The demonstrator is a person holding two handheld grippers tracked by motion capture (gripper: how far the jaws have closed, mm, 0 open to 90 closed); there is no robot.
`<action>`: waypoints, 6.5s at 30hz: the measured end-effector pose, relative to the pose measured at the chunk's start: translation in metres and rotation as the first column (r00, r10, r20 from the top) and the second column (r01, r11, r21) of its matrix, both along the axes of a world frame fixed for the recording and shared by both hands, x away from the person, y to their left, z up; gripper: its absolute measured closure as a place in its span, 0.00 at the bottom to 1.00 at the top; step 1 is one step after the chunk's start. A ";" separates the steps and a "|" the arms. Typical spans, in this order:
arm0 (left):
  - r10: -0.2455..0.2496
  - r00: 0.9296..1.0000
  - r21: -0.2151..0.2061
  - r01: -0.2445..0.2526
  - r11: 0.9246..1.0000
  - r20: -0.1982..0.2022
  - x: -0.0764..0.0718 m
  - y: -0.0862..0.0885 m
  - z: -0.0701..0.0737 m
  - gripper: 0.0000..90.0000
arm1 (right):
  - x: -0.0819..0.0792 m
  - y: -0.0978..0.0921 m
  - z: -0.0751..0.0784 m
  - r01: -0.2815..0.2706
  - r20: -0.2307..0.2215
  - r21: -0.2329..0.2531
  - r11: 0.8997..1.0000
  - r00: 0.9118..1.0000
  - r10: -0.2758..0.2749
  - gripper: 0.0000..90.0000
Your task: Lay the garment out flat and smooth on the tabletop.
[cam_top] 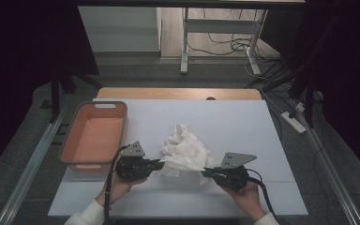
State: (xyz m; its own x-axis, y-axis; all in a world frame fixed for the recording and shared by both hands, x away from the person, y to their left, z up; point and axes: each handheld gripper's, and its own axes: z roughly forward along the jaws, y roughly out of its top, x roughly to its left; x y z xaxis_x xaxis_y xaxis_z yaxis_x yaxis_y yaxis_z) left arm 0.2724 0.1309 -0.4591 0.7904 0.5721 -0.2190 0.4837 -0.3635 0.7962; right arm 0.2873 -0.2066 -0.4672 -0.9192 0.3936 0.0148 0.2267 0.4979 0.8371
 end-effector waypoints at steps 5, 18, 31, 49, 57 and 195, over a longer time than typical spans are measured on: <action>0.003 1.000 -0.001 -0.003 1.000 0.002 0.000 -0.001 0.000 0.93 | -0.002 -0.003 0.006 0.004 0.018 0.013 1.000 1.000 -0.004 0.98; 0.018 0.990 -0.122 -0.001 0.993 0.141 0.009 0.000 0.067 0.93 | -0.005 -0.010 0.101 0.027 0.230 0.125 0.992 0.972 -0.055 0.99; 0.102 0.984 -0.094 -0.089 0.992 0.145 0.033 -0.001 0.059 0.92 | 0.037 -0.001 0.089 0.103 0.160 0.112 0.988 0.980 -0.120 0.98; 0.125 0.988 -0.044 -0.121 0.992 0.096 0.059 -0.010 0.038 0.89 | 0.067 -0.002 0.059 0.161 0.113 0.076 0.984 0.979 -0.169 0.98; 0.141 0.986 -0.042 -0.138 0.990 0.086 0.079 -0.011 0.044 0.88 | 0.086 -0.003 0.055 0.189 0.091 0.080 0.979 0.976 -0.196 0.98; 0.262 0.962 0.127 -0.271 0.954 0.079 0.033 0.007 -0.010 0.24 | 0.079 -0.057 -0.005 0.428 -0.021 -0.252 0.868 0.894 -0.447 1.00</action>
